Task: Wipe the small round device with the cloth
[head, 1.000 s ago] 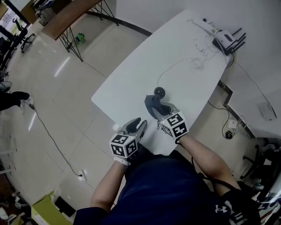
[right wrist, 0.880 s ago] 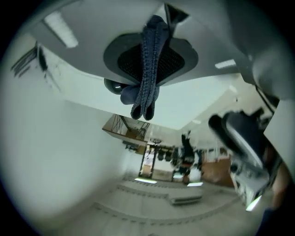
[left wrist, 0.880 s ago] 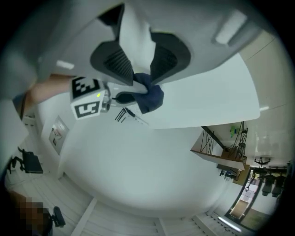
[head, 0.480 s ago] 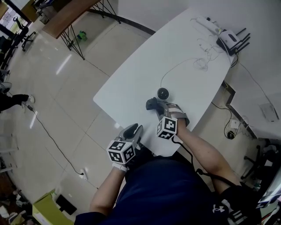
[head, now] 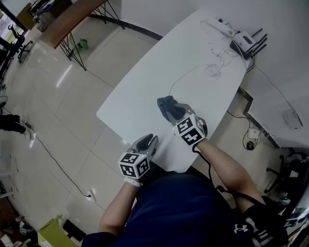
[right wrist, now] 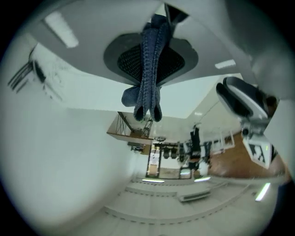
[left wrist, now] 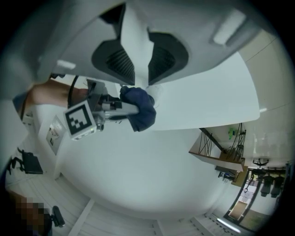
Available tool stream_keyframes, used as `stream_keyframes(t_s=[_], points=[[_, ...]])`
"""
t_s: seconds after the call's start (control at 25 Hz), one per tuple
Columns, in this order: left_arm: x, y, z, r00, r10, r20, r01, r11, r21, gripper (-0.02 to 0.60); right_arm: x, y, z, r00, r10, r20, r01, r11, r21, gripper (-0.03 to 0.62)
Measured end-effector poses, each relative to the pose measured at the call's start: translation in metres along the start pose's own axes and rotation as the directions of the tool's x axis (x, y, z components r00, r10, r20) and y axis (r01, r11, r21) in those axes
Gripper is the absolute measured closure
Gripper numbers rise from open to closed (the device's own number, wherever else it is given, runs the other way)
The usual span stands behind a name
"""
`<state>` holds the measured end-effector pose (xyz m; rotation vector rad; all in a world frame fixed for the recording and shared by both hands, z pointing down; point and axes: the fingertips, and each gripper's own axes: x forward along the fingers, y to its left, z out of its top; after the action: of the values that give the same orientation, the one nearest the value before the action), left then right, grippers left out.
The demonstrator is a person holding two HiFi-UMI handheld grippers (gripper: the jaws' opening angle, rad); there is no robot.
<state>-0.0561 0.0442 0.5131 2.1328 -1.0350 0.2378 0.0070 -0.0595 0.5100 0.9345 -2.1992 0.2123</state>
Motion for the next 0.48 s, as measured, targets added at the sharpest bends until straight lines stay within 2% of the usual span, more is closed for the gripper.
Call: stream_keyframes(t_s=[0.04,0.12,0.16,0.24,0.32,0.36,0.4,0.48], points=[[-0.001,0.002,-0.002,1.0,0.007,-0.004,-0.007,1.0,-0.001,0.489,0.0,-0.009,-0.005,1.0,0.021,0.015,-0.023,0.994,0.112,0.516],[-0.003,0.006,-0.005,1.0,0.02,-0.01,-0.02,1.0,-0.007,0.489,-0.003,-0.03,-0.016,0.995,0.065,0.072,-0.085,0.945,0.315,0.516],[-0.004,0.008,-0.006,1.0,0.025,-0.013,-0.025,1.0,-0.011,0.489,-0.006,-0.04,-0.019,0.989,0.085,0.119,-0.126,0.905,0.407,0.516],[-0.006,0.011,-0.007,0.999,0.035,-0.016,-0.035,0.999,-0.015,0.489,-0.013,-0.06,-0.025,0.968,0.102,0.229,-0.218,0.793,0.569,0.516],[-0.009,0.015,-0.005,0.999,0.049,-0.012,-0.049,0.999,-0.014,0.489,-0.015,-0.075,-0.038,0.949,0.092,0.303,-0.283,0.672,0.684,0.516],[-0.01,0.018,-0.002,0.998,0.056,-0.008,-0.056,0.998,-0.012,0.489,-0.012,-0.079,-0.048,0.944,0.09,0.316,-0.301,0.623,0.722,0.516],[-0.011,0.02,0.002,0.998,0.061,-0.002,-0.061,0.998,-0.009,0.489,-0.008,-0.079,-0.059,0.943,0.095,0.319,-0.312,0.584,0.749,0.516],[-0.011,0.022,0.012,0.998,0.064,0.01,-0.064,0.998,0.004,0.489,0.004,-0.074,-0.081,0.947,0.115,0.301,-0.315,0.529,0.788,0.516]])
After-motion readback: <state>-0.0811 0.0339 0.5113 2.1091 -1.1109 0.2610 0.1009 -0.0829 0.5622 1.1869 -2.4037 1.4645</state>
